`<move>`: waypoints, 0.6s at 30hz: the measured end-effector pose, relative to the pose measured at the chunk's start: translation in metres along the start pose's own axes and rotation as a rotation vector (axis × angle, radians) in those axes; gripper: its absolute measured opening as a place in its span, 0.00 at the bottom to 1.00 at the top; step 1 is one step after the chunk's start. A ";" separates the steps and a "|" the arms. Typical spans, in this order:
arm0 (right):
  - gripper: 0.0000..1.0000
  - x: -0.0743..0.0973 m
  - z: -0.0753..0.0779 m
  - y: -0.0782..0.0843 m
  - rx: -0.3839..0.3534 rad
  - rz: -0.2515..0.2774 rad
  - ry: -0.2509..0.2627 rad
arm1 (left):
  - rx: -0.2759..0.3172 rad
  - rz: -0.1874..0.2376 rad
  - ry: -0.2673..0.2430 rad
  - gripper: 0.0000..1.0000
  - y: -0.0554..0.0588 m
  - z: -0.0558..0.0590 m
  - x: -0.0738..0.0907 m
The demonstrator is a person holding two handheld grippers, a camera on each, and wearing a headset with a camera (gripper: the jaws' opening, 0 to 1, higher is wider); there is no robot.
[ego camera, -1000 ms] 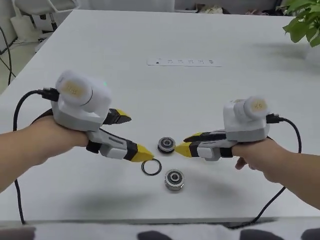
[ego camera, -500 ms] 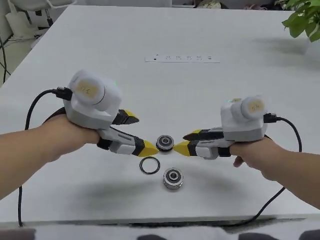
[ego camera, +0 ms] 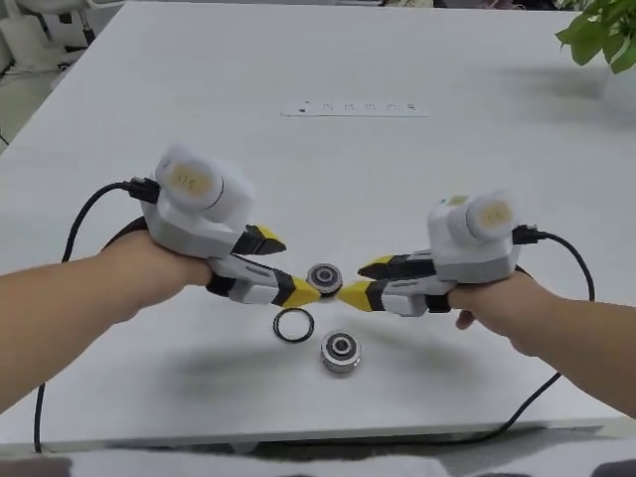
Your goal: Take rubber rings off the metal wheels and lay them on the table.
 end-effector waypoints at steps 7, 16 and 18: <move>0.29 -0.001 0.001 0.000 0.003 0.004 -0.002 | 0.003 0.004 0.022 0.42 -0.004 0.005 -0.011; 0.29 -0.001 0.001 0.003 0.005 0.003 -0.007 | -0.004 -0.005 0.035 0.35 -0.006 0.004 -0.021; 0.29 -0.001 0.001 0.003 0.005 0.003 -0.008 | -0.003 -0.009 0.036 0.33 -0.006 0.003 -0.024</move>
Point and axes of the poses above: the centre of the closed fingertips' face, and the gripper's own axes: x roughly backward along the fingers, z roughly to its right, y roughly out of its underside, the point moved 5 cm from there along x, roughly backward along the fingers, and after that the axes turned 14 degrees about -x, right-handed, at the moved point
